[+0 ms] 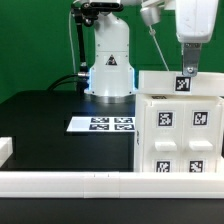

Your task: Assemble cabinet

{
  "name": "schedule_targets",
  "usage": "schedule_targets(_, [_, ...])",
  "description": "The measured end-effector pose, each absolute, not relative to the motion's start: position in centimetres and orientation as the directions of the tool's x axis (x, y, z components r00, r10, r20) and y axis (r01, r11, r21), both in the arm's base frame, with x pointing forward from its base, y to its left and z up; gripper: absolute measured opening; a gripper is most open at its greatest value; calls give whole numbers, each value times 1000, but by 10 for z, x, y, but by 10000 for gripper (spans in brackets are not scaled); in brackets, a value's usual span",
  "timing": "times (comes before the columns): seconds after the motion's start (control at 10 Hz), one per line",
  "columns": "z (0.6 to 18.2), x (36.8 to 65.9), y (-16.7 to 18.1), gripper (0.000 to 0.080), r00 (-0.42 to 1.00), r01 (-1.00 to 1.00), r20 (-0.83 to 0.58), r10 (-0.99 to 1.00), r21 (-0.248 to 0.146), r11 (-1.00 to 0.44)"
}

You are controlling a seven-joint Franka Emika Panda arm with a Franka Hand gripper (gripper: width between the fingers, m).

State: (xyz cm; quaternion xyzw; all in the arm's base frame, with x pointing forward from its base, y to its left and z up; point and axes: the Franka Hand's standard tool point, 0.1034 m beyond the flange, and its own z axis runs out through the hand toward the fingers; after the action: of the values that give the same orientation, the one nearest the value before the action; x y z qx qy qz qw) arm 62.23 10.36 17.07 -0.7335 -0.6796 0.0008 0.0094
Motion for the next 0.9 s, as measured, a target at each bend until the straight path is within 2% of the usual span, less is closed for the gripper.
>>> schedule_targets(0.2, [169, 622, 100, 649, 104, 994, 10, 995, -16, -104])
schedule_targets(0.5, [156, 621, 96, 649, 123, 992, 8, 992, -26, -122])
schedule_targets(0.6, [154, 623, 98, 649, 127, 992, 11, 992, -18, -127])
schedule_targets(0.8, [153, 623, 96, 649, 146, 989, 10, 989, -19, -145])
schedule_targets(0.9, [153, 623, 96, 549, 164, 986, 10, 986, -19, -164])
